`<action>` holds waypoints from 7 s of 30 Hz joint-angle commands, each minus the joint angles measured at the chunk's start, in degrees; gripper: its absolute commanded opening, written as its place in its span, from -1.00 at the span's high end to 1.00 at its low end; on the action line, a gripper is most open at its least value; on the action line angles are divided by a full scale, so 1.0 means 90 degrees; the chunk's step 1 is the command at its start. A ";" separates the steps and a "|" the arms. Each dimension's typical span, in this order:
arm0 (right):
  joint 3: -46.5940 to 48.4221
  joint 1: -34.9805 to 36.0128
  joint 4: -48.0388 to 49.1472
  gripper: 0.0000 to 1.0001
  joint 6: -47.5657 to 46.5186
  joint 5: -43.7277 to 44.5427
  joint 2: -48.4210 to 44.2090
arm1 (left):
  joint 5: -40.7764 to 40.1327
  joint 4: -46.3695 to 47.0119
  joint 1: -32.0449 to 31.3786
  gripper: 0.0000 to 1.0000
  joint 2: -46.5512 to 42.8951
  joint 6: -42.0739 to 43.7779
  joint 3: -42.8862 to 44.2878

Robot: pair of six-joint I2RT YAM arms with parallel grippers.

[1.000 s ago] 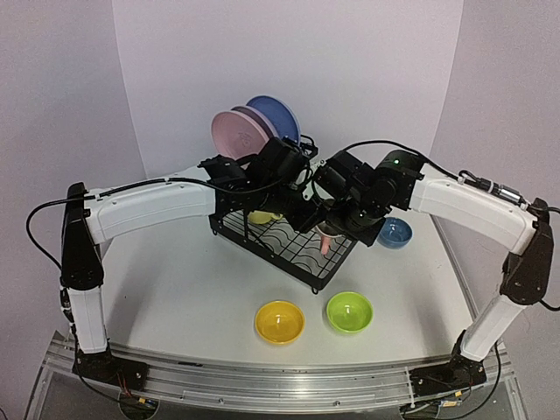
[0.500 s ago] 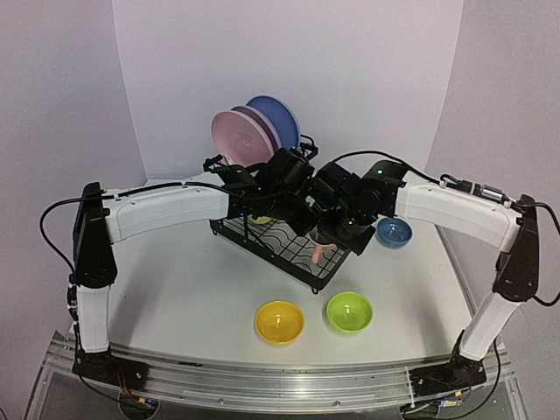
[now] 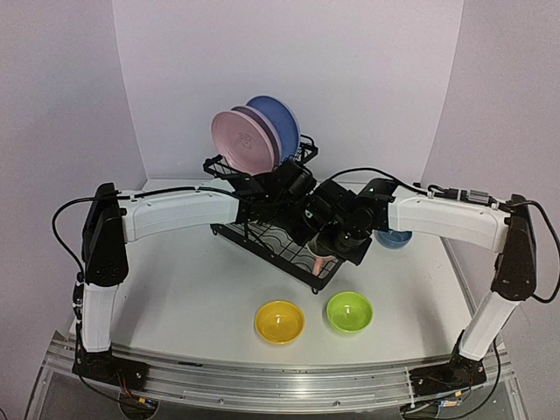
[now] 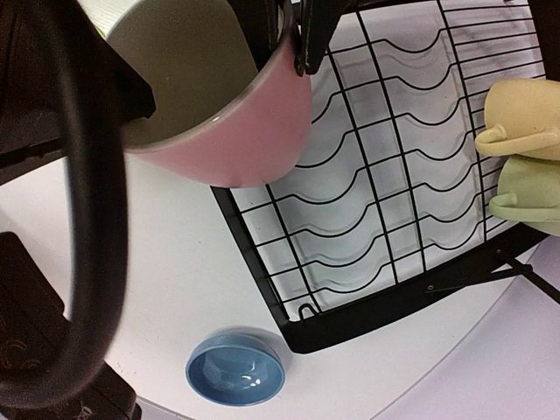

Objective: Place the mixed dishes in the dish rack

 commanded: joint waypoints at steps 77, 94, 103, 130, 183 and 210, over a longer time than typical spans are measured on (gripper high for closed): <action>-0.6036 -0.2790 1.1809 -0.36 0.1053 -0.4218 -0.1869 | 0.2340 0.2055 0.1208 1.00 0.0824 -0.2684 0.1859; -0.5699 -0.2697 1.2278 -0.14 0.1419 -0.4039 -0.1847 | 0.2491 0.2237 0.1238 1.00 0.0657 -0.2399 0.2086; -0.5535 -0.2522 1.2800 0.05 0.1520 -0.3798 -0.1769 | 0.2657 0.2650 0.1238 1.00 0.0535 -0.2415 0.1941; -0.5520 -0.2453 1.3215 1.00 0.1103 -0.3228 -0.2303 | 0.3280 0.2894 0.1209 1.00 0.0229 -0.2453 0.1255; -0.4587 -0.2432 1.2433 1.00 0.0397 -0.3768 -0.2375 | 0.3903 0.3306 0.1120 0.60 0.0050 -0.2292 0.1265; -0.5390 -0.2453 1.0424 1.00 -0.0190 -0.2145 -0.3732 | 0.3752 0.3265 0.1120 0.15 -0.0121 -0.2061 0.0993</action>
